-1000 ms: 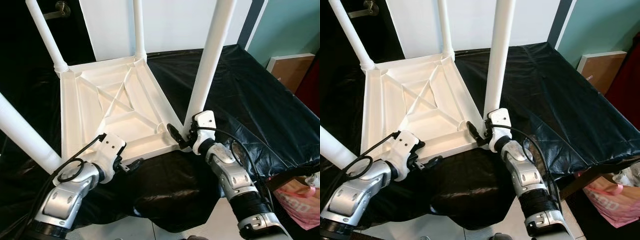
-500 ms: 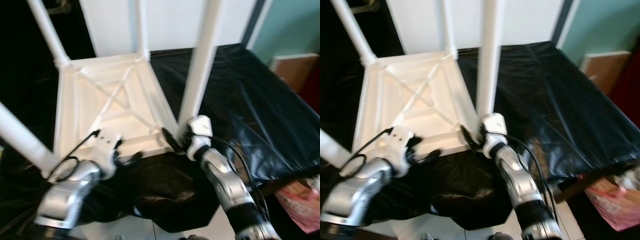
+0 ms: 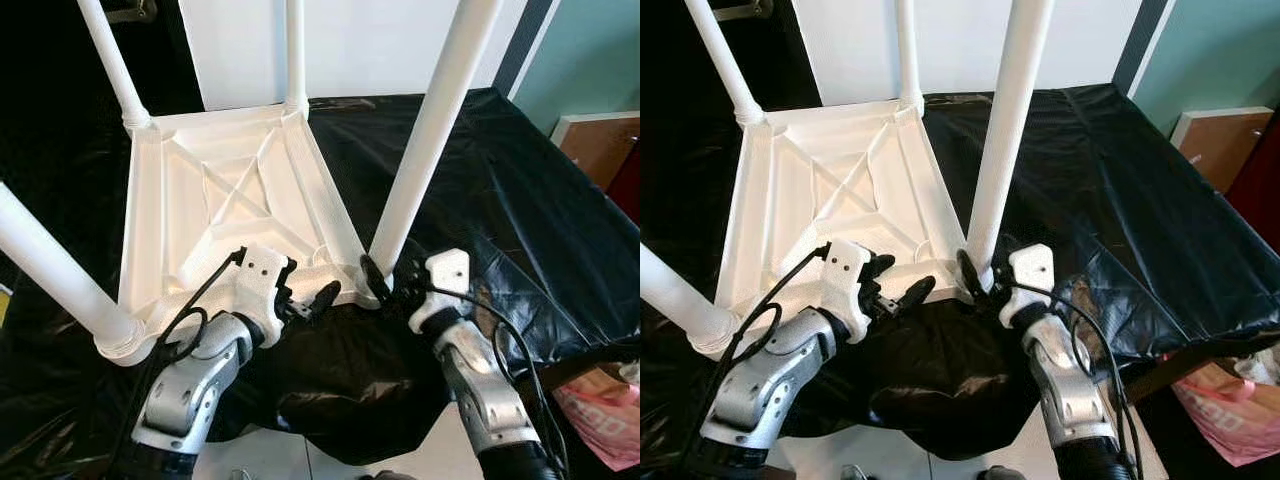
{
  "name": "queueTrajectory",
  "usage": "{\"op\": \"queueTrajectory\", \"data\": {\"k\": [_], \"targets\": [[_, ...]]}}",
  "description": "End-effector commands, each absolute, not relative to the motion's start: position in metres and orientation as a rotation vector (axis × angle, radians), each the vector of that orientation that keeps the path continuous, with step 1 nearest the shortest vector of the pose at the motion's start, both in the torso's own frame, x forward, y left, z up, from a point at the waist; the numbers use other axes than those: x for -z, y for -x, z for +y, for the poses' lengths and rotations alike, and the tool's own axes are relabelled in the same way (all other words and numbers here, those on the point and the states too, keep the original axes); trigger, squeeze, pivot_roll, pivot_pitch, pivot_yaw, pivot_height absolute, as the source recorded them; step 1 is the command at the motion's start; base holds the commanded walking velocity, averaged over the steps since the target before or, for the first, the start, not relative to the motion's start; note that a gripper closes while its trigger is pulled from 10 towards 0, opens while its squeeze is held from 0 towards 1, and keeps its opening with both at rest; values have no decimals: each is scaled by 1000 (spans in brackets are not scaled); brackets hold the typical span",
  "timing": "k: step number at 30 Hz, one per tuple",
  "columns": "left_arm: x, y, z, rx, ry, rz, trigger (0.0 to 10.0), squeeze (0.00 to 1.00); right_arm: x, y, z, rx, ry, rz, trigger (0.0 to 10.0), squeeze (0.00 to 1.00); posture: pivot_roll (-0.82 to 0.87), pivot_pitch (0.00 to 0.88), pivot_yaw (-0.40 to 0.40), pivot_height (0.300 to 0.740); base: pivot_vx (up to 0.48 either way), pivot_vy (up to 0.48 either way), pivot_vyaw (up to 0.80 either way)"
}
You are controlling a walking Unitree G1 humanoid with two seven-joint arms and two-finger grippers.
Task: Building children table
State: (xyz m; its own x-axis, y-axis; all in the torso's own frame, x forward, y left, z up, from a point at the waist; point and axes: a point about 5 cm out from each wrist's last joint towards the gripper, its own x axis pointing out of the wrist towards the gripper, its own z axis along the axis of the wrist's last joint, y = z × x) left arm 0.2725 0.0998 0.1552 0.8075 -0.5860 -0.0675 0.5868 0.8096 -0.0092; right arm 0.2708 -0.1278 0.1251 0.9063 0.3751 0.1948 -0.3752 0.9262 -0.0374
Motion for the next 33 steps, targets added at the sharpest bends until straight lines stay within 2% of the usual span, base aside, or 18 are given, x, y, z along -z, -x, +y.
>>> {"op": "queueTrajectory", "data": {"k": [1,11,16,25,33], "targets": [[-155,-278,101,543,-22,46,10000,0,-119,-261,-129,-425,1,-175,10000,0,-146,61,-21,740,0,0,0],[-156,-279,103,471,-47,4,10000,0,-110,-246,-142,-417,28,-134,10000,0,-146,51,-9,740,0,0,0],[-154,-280,110,384,-90,-26,10000,0,-101,-237,-165,-305,53,-105,10000,0,-145,49,-8,740,0,0,0],[-151,-277,108,409,-80,-37,10000,0,-106,-242,-168,-198,45,-132,10000,0,-153,45,-3,740,0,0,0],[-147,-273,104,449,-72,-38,10000,0,-105,-238,-168,-181,61,-135,10000,0,-153,43,-3,740,0,0,123]]}}
